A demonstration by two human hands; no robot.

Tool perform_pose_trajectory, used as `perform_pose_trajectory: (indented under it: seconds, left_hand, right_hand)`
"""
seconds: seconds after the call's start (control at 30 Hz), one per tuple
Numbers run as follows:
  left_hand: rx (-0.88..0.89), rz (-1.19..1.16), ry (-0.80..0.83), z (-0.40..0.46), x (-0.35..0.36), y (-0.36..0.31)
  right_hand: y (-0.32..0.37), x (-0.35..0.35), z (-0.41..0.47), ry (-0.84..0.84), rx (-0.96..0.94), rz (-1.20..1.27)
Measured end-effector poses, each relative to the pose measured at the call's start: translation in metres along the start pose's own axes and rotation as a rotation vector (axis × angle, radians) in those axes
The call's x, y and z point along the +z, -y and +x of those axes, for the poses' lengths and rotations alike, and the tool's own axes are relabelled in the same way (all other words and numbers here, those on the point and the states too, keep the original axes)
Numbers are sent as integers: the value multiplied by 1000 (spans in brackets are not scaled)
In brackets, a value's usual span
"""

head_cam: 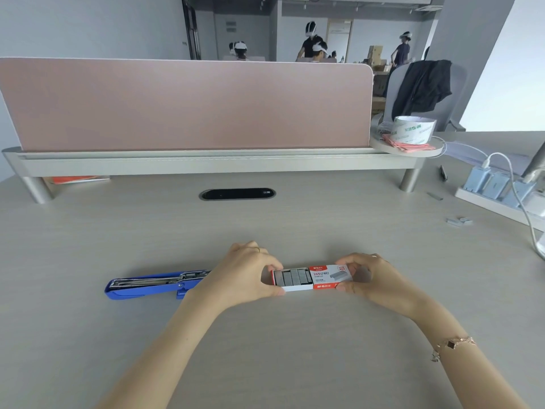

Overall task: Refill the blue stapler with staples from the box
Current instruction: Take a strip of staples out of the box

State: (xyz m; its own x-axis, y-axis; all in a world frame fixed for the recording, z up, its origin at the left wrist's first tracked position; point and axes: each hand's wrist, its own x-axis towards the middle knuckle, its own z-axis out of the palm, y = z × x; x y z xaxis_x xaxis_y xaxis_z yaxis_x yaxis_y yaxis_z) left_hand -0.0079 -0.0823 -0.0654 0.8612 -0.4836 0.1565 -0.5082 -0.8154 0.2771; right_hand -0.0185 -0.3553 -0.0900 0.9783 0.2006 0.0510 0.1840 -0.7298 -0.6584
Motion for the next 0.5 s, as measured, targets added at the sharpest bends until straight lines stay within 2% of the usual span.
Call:
perform_pose_trajectory:
  seconds: [0.27,0.5]
  left_hand:
    - [-71,-165,25,-3,-13,3]
    - [-92,-59,119,2,-21,-12]
  right_hand:
    - [2,-1,-1,-34,29,57]
    - [1,1,-2,-19,8,25]
